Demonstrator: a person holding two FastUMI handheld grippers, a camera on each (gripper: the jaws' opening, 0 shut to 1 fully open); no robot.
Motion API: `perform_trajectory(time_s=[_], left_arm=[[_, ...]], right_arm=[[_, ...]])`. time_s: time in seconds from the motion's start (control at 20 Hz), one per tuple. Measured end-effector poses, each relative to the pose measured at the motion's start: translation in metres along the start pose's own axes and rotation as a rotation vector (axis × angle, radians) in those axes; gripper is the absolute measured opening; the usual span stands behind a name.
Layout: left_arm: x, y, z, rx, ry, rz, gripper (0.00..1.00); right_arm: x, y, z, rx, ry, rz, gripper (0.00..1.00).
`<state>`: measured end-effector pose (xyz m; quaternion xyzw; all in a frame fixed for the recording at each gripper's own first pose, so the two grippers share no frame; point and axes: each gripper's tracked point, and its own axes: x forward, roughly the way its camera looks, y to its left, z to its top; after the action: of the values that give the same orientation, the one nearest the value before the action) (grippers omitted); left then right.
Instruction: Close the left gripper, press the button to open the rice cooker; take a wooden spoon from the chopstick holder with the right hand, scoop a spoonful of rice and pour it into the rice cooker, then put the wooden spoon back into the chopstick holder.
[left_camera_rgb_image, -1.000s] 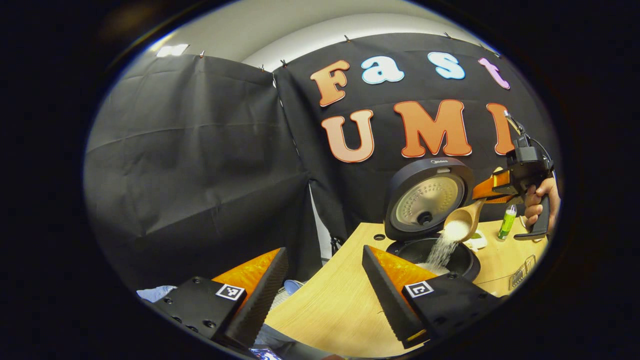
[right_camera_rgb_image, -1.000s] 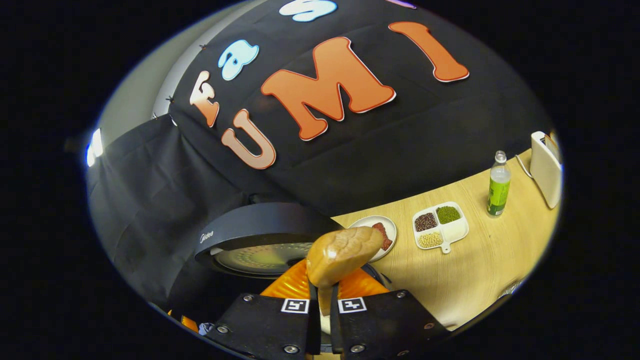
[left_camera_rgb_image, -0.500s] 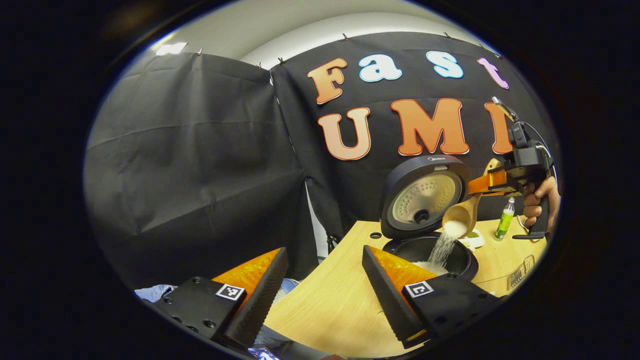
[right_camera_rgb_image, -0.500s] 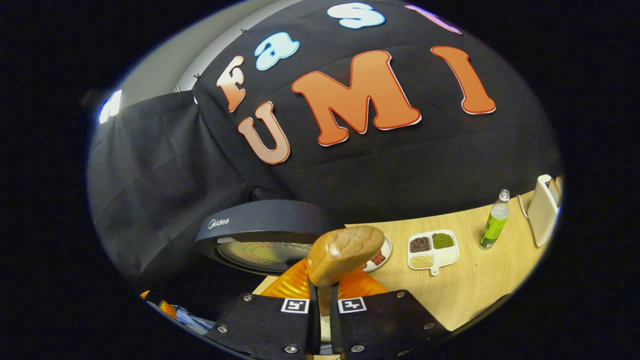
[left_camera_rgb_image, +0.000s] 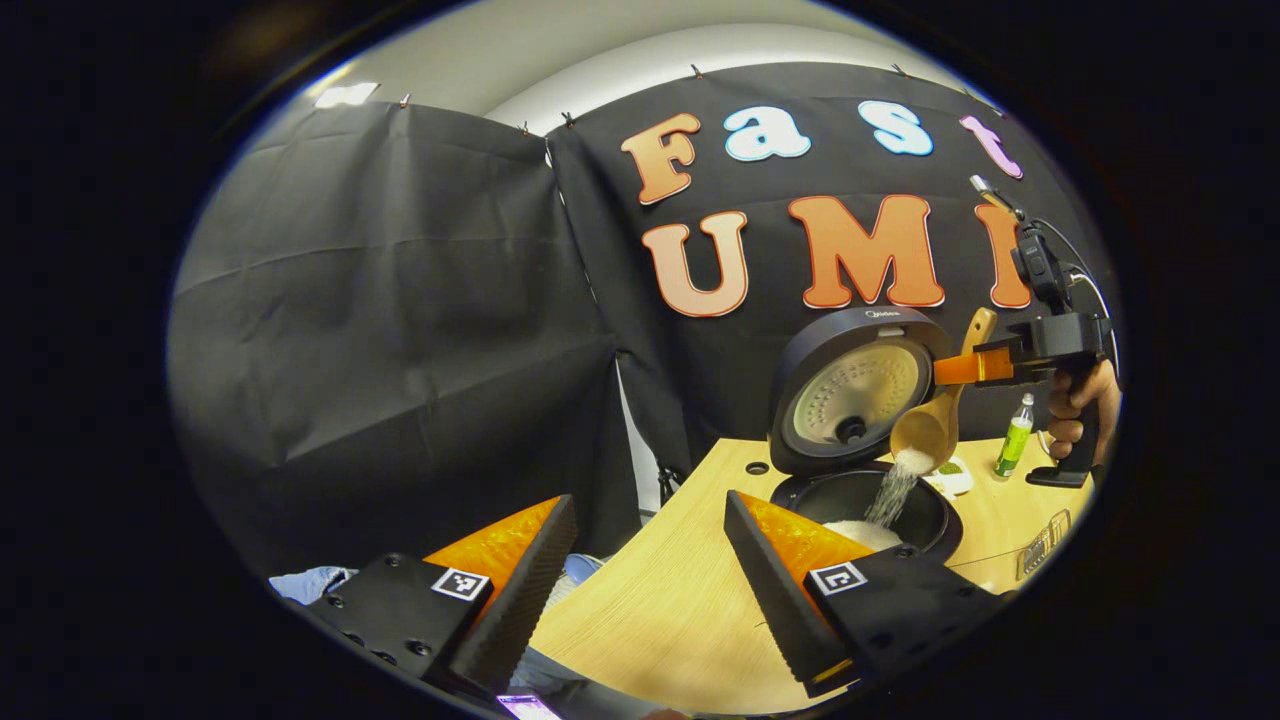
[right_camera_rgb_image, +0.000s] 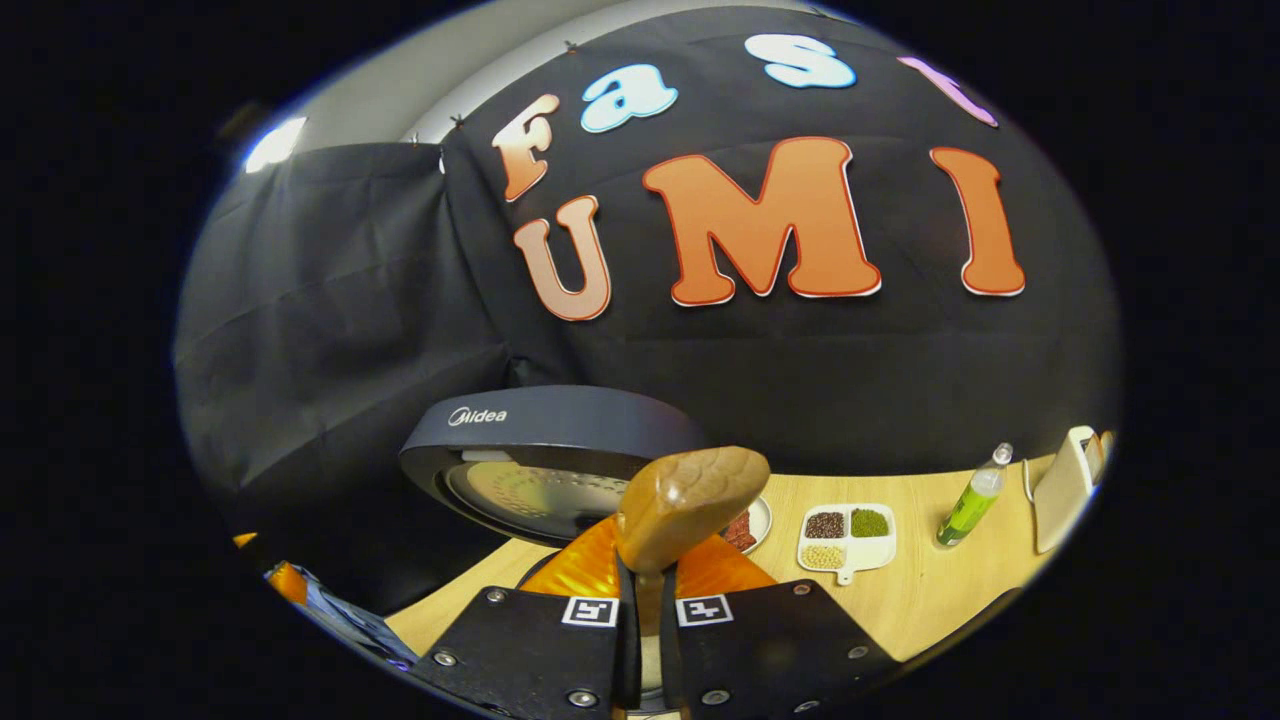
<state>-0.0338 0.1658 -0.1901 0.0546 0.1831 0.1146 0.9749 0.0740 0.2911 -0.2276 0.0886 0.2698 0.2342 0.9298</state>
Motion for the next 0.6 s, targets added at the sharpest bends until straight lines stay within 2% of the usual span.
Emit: perform_trajectory(time_s=[0.05,0.1,0.15,0.2,0.3,0.35,0.6], left_arm=[[0.0,0.001,0.0,-0.001,0.0,0.001,0.94],[0.0,0.001,0.001,0.0,0.001,0.001,1.0],[-0.001,0.001,0.001,0.001,0.0,0.002,0.94],[0.0,0.002,0.0,0.003,0.0,0.002,1.0],[-0.001,0.002,0.0,0.005,-0.001,0.002,1.0],[-0.002,0.002,0.002,0.005,-0.001,0.001,0.94],[-0.003,0.005,0.004,0.011,-0.004,0.004,0.94]], right_arm=[[0.0,0.002,0.001,-0.032,-0.009,0.001,0.07],[-0.001,0.004,0.002,-0.061,-0.02,0.004,0.07],[-0.001,0.008,0.002,-0.088,-0.028,0.007,0.07],[-0.002,0.013,0.004,-0.113,-0.037,0.009,0.07],[-0.004,0.02,0.006,-0.17,-0.055,0.013,0.07],[-0.005,0.024,0.007,-0.197,-0.064,0.023,0.07],[-0.013,0.042,0.013,-0.333,-0.12,0.052,0.07]])
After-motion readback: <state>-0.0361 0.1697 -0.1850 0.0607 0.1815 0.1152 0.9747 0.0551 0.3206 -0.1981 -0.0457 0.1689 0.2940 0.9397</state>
